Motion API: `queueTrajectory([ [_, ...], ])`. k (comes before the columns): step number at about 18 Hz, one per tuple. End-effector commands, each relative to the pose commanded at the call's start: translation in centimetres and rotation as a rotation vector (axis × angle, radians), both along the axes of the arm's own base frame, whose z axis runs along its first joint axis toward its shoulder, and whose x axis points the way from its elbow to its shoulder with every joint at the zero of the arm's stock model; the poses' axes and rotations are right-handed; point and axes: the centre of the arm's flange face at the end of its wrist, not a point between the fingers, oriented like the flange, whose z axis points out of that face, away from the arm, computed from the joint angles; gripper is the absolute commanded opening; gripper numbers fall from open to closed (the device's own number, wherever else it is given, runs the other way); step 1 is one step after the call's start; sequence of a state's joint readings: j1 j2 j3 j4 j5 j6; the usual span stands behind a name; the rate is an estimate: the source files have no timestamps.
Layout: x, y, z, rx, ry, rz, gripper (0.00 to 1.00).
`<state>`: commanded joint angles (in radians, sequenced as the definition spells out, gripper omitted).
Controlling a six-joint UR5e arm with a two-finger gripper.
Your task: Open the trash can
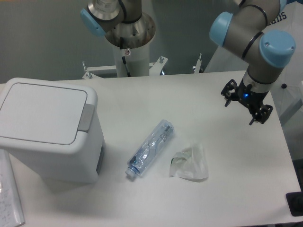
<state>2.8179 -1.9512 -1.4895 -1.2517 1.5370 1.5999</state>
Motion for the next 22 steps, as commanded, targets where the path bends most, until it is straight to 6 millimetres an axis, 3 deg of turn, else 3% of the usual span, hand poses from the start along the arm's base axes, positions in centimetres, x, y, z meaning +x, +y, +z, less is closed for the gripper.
queueTrajectory([
  [5, 0.0, -0.3, 0.3, 0.008, -0.004, -0.003, 1.00],
  [10, 1.9, 0.2, -0.2, 0.016, -0.022, 0.032, 1.00],
  [16, 7.1, 1.7, -0.8, 0.002, -0.052, 0.093, 1.00],
  [22, 11.0, 4.7, 1.4, 0.037, -0.066, 0.134, 1.00],
])
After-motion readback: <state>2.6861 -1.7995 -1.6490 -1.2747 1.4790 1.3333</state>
